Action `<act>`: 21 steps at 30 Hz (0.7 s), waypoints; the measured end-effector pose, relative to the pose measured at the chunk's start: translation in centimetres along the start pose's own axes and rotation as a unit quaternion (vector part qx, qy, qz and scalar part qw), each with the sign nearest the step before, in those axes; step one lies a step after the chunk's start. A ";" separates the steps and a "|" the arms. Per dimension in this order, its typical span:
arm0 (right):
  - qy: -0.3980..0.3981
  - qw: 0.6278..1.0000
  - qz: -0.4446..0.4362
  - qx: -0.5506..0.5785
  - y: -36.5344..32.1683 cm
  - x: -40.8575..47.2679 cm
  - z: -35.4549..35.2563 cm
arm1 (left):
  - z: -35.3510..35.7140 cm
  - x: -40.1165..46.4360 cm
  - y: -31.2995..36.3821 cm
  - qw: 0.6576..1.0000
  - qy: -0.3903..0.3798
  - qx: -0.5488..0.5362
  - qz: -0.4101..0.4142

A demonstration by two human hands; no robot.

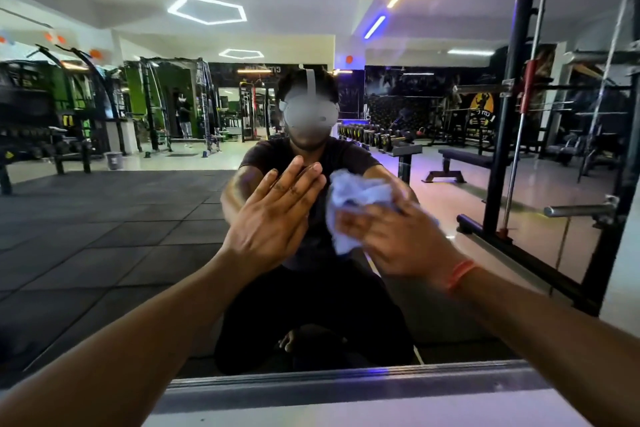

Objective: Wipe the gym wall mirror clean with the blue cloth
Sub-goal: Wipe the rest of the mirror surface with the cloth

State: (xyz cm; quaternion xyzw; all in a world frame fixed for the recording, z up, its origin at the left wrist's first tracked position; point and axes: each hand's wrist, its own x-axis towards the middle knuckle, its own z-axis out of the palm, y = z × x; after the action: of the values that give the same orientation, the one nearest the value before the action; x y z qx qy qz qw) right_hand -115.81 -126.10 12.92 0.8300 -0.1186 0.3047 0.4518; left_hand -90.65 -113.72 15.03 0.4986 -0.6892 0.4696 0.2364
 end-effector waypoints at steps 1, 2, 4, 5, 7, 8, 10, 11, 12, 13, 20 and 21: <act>0.010 0.999 0.043 -0.007 1.9 -0.4 -0.2 | 0.2 -0.1 0.2 1.000 0.005 0.000 -0.008; 0.036 0.992 0.118 0.001 2.8 -0.9 -0.3 | 0.4 -0.2 0.4 1.000 0.009 -0.001 -0.013; 0.100 0.966 0.235 0.041 -0.1 -1.5 0.9 | 0.7 -0.3 0.7 1.000 0.016 -0.004 -0.018; 0.102 0.964 0.239 0.060 -3.0 -1.6 2.0 | 0.8 -0.3 0.7 1.000 0.016 -0.005 -0.017; 0.037 0.990 0.113 0.079 -8.1 -1.8 3.4 | 0.7 -0.3 0.6 1.000 0.009 -0.006 -0.014; 0.002 0.996 0.043 0.083 -8.8 -2.1 3.7 | 0.7 -0.3 0.5 1.000 0.004 -0.007 -0.012; -0.024 0.996 -0.042 0.069 -6.0 -2.0 2.9 | 0.6 -0.4 0.2 1.000 -0.003 -0.006 -0.009; -0.016 0.998 -0.046 0.042 -4.2 -1.9 2.4 | 0.6 -0.4 0.0 1.000 -0.004 -0.007 -0.009; 0.004 1.000 -0.009 0.018 -2.1 -2.0 1.7 | 0.5 -0.4 0.0 1.000 -0.004 -0.008 -0.009; 0.038 0.997 0.067 0.005 -0.2 -2.1 1.1 | 0.6 -0.5 0.0 1.000 -0.004 -0.010 -0.011; 0.073 0.973 0.192 0.103 -8.8 -2.3 4.0 | 1.1 -0.7 0.6 0.999 -0.002 -0.012 -0.030; 0.033 0.989 0.115 0.090 -7.9 -3.2 3.7 | 1.0 -0.7 0.7 0.999 -0.003 -0.012 -0.029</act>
State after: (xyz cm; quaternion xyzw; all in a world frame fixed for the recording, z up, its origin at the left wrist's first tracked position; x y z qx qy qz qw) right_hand -113.12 -124.97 4.08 0.8377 -0.1704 0.3910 0.3410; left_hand -90.87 -114.26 13.75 0.5173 -0.6809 0.4521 0.2538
